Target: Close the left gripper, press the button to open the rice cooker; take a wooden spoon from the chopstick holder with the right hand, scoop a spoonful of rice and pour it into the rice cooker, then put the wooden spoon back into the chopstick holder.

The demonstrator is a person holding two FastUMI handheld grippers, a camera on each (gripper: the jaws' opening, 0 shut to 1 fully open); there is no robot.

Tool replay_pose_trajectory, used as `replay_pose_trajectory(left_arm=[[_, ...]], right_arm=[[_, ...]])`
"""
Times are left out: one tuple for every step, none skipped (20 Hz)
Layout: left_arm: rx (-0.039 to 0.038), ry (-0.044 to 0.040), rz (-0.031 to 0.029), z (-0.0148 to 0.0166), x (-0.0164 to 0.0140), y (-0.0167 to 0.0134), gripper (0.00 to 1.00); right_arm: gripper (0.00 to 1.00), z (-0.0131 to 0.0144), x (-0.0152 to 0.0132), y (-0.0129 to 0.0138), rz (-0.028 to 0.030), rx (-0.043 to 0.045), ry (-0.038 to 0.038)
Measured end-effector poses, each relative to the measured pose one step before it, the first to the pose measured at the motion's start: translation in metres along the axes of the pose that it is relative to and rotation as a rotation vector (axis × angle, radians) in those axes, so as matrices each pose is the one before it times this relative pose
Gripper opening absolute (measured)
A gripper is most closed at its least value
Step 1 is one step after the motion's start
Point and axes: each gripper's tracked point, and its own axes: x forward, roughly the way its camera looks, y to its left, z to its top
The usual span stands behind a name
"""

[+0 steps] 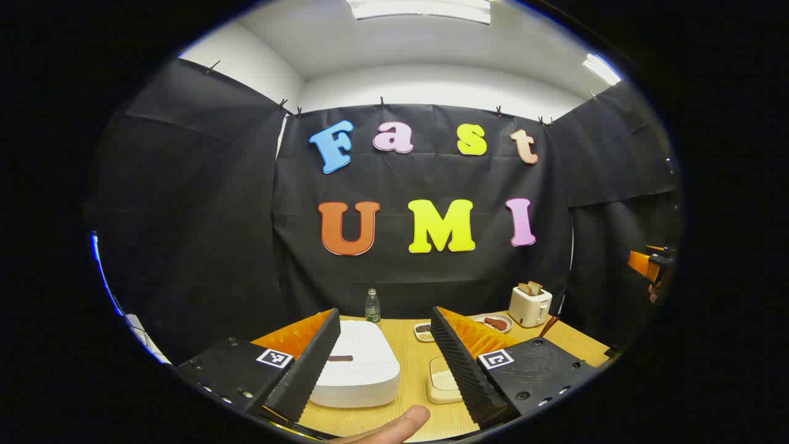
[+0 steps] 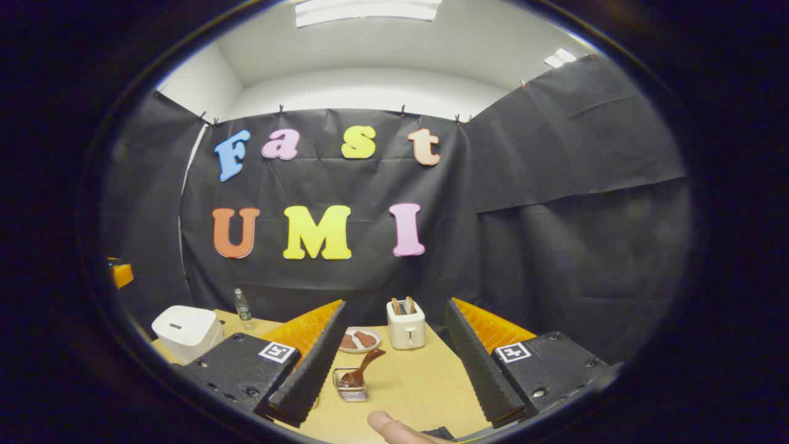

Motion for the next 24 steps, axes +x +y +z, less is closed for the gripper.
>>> replay_pose_trajectory(left_arm=[[-0.00136,0.00359,-0.00303,-0.00022,0.00019,-0.00111,0.94],[-0.00377,0.00816,-0.00205,-0.00228,0.00167,-0.00050,0.94],[-0.00436,0.00615,-0.00279,-0.00141,0.00095,-0.00011,0.94],[-0.00238,0.00183,0.00000,0.00049,0.00091,-0.00014,0.94],[0.00048,0.00226,0.00095,-0.00099,0.00066,0.00106,0.94],[0.00290,-0.00182,0.00254,0.00049,0.00042,0.00065,0.94],[0.00242,-0.00055,0.00343,-0.00054,0.00037,0.00056,0.94],[0.00221,0.00109,-0.00103,-0.00106,0.00020,0.00091,0.94],[0.00218,0.00149,-0.00145,-0.00054,0.00046,-0.00040,0.94],[0.00222,0.00143,0.00094,-0.00113,0.00026,0.00029,0.94],[0.00149,0.00058,0.00115,0.00000,-0.00032,0.00014,0.94],[0.00072,-0.00043,-0.00271,0.00070,-0.00013,0.00039,0.94],[0.00068,-0.00202,-0.00217,-0.00027,0.00053,-0.00083,0.94],[0.00065,0.00111,-0.00153,-0.00002,0.00051,-0.00013,0.94],[-0.00121,-0.00115,0.00001,0.00086,0.00052,0.00053,0.94],[-0.00123,-0.00054,-0.00167,0.00037,-0.00007,0.00006,0.94],[-0.00171,0.00183,-0.00181,0.00063,-0.00059,0.00022,0.94],[-0.00208,0.00012,-0.00019,-0.00023,0.00036,0.00021,0.94],[-0.00050,0.00087,0.00179,0.00064,0.00018,0.00057,0.94],[0.00056,-0.00052,0.00271,0.00003,0.00100,0.00204,0.94],[-0.00198,-0.00037,0.00642,-0.00024,0.00092,0.00201,0.94],[-0.00179,0.00026,0.00052,-0.00052,0.00101,0.00169,0.94],[-0.00215,0.00182,0.00005,-0.00070,0.00066,0.00107,0.94],[-0.00324,0.00123,0.00275,-0.00068,0.00162,0.00190,0.94]], right_arm=[[1.00,-0.00123,-0.00069,-0.00046,0.00197,-0.00088,-0.00051],[1.00,-0.00018,-0.00078,0.00015,0.00364,-0.00206,0.00150],[1.00,-0.00089,-0.00106,-0.00044,0.00300,0.00298,0.00039],[1.00,0.00014,-0.00036,-0.00014,0.00280,0.00314,0.00055],[1.00,-0.00096,-0.00063,-0.00062,0.00275,0.00092,0.00007],[1.00,-0.00055,-0.00036,-0.00107,-0.00008,-0.00012,0.00043],[1.00,0.00058,0.00019,-0.00085,-0.00070,0.00167,-0.00405],[1.00,0.00030,0.00006,0.00015,0.00128,-0.00206,-0.00186],[1.00,-0.00044,0.00019,0.00093,0.00139,-0.00075,-0.00021],[1.00,0.00007,0.00004,-0.00001,-0.00015,0.00289,-0.00024],[1.00,-0.00118,-0.00024,0.00027,0.00144,0.00225,0.00161],[1.00,-0.00039,-0.00033,0.00036,0.00208,0.00076,0.00190],[1.00,-0.00104,0.00064,0.00063,0.00158,-0.00021,0.00096],[1.00,0.00011,0.00040,-0.00021,-0.00066,-0.00089,0.00195],[1.00,-0.00088,0.00072,-0.00043,-0.00180,-0.00061,0.00046],[1.00,0.00093,0.00020,0.00006,0.00035,-0.00125,-0.00231],[1.00,0.00025,-0.00008,-0.00022,-0.00060,-0.00066,-0.00229],[1.00,0.00007,0.00013,-0.00041,-0.00110,-0.00033,-0.00018],[1.00,-0.00009,0.00101,0.00092,0.00103,-0.00028,-0.00030],[1.00,0.00064,0.00002,0.00131,0.00424,-0.00052,-0.00089],[1.00,0.00083,0.00042,0.00099,0.00236,0.00070,-0.00204],[1.00,0.00066,-0.00071,0.00095,0.00451,-0.00081,-0.00261],[1.00,-0.00015,-0.00056,0.00092,0.00380,0.00001,-0.00255],[1.00,0.00011,0.00063,0.00033,0.00106,0.00161,-0.00233]])
